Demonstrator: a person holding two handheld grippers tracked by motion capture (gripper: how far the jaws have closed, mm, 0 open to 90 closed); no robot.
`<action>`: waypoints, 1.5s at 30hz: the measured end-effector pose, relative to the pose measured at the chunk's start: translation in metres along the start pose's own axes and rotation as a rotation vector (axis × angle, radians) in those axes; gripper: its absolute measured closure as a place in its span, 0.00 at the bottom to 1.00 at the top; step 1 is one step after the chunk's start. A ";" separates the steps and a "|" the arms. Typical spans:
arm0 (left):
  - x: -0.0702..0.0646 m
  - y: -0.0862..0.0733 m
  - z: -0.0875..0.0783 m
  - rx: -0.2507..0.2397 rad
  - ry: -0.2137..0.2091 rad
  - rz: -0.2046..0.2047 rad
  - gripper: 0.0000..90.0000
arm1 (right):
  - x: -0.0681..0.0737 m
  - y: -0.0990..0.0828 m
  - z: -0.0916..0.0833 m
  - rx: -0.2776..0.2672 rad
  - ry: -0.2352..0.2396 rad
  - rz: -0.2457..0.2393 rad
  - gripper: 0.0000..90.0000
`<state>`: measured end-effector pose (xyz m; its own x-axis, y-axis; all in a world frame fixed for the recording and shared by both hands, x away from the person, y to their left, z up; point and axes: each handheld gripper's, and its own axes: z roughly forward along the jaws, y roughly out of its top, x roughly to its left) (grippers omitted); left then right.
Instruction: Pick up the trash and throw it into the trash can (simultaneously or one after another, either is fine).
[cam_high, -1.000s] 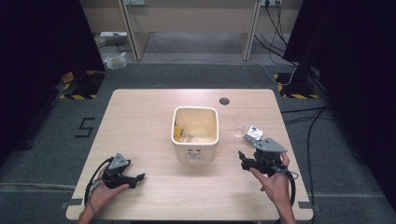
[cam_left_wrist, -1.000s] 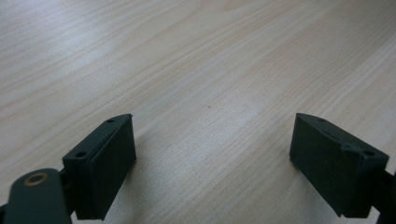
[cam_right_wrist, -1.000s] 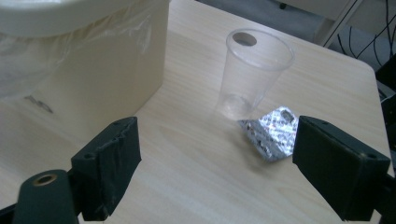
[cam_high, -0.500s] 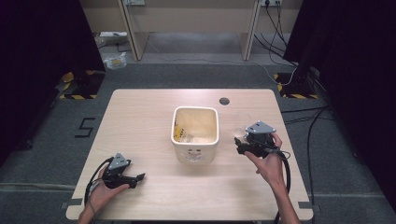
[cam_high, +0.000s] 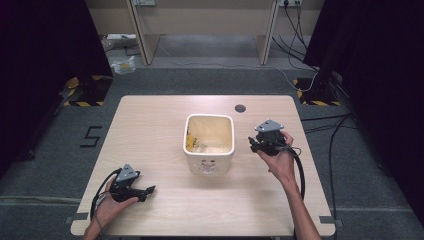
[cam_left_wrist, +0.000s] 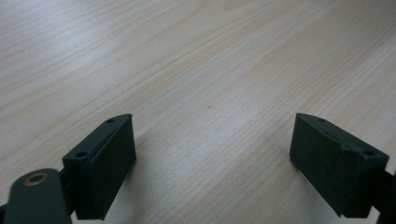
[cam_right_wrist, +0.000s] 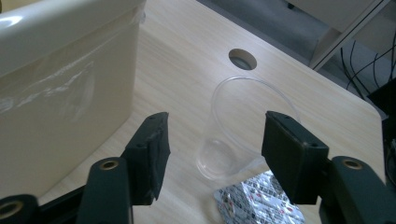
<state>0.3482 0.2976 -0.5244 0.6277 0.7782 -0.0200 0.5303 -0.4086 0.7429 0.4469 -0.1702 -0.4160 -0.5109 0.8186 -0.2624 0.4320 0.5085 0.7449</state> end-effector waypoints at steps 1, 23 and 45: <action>0.000 0.000 0.000 0.000 0.000 0.000 0.15 | 0.000 0.000 0.004 -0.001 0.006 0.004 0.48; 0.000 0.000 0.000 0.000 0.000 0.000 0.15 | -0.005 0.003 0.049 0.071 0.001 -0.094 0.77; 0.000 0.000 0.000 0.000 0.000 0.000 0.15 | -0.010 0.014 0.023 -0.009 0.026 -0.108 0.92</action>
<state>0.3482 0.2976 -0.5244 0.6276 0.7782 -0.0201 0.5304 -0.4085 0.7429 0.4754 -0.1654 -0.4171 -0.5735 0.7517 -0.3257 0.3664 0.5909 0.7187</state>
